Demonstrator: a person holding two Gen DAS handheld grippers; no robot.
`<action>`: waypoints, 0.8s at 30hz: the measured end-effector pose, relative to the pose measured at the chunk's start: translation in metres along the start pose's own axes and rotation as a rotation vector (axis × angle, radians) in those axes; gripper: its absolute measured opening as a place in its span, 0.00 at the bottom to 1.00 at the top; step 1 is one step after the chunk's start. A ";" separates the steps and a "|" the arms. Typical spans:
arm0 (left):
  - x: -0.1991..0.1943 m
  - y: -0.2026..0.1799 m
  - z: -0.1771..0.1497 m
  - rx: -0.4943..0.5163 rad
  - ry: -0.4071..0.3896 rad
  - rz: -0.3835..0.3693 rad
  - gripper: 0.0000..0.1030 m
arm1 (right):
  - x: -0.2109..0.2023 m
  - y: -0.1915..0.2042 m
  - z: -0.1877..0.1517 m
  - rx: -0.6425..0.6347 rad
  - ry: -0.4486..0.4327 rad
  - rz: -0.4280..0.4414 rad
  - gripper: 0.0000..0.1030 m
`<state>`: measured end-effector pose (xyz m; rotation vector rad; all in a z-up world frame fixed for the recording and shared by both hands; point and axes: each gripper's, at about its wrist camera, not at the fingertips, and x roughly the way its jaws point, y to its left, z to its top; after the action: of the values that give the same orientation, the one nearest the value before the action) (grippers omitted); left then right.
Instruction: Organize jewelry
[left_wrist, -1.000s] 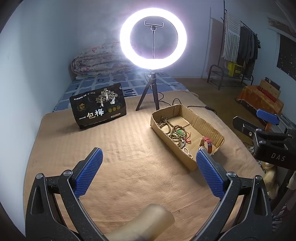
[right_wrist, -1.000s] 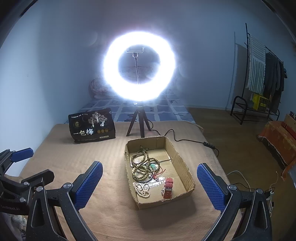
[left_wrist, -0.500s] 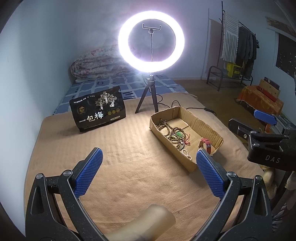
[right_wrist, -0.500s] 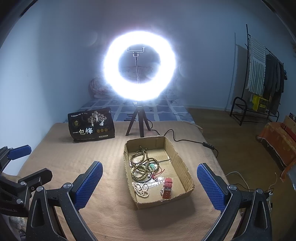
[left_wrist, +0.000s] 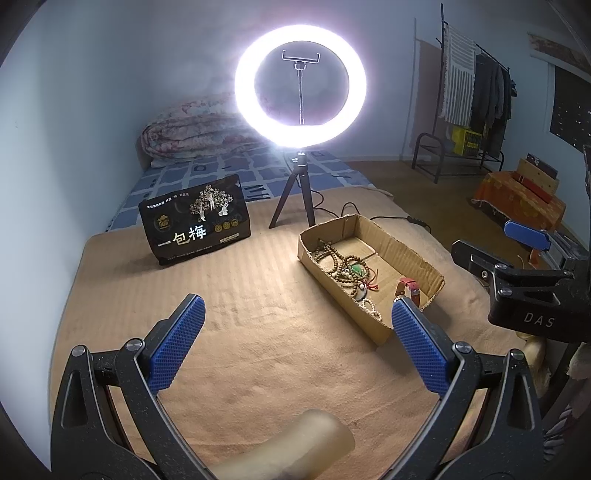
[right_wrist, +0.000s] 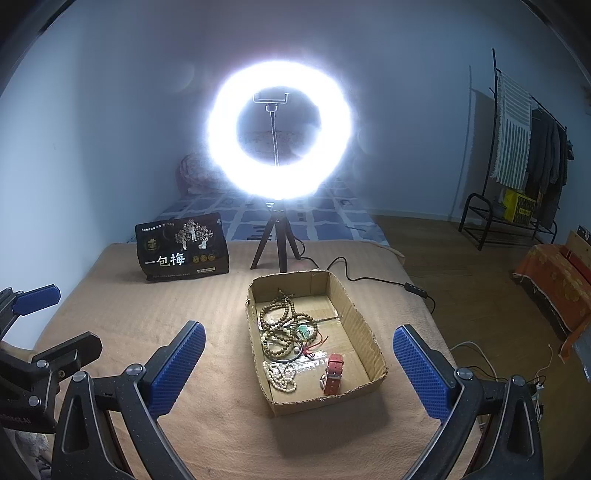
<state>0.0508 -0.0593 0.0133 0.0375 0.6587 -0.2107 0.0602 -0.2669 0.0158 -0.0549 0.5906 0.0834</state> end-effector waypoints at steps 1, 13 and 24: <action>0.000 0.000 -0.001 0.000 -0.001 0.001 1.00 | 0.000 0.000 0.000 0.000 0.000 0.000 1.00; 0.000 -0.001 0.000 0.000 -0.002 -0.002 1.00 | 0.001 -0.002 -0.002 -0.002 0.004 -0.002 1.00; -0.001 -0.001 0.001 -0.004 -0.004 0.000 1.00 | 0.002 -0.002 -0.003 -0.008 0.010 0.000 1.00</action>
<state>0.0501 -0.0601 0.0143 0.0333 0.6548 -0.2098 0.0602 -0.2688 0.0122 -0.0635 0.6006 0.0853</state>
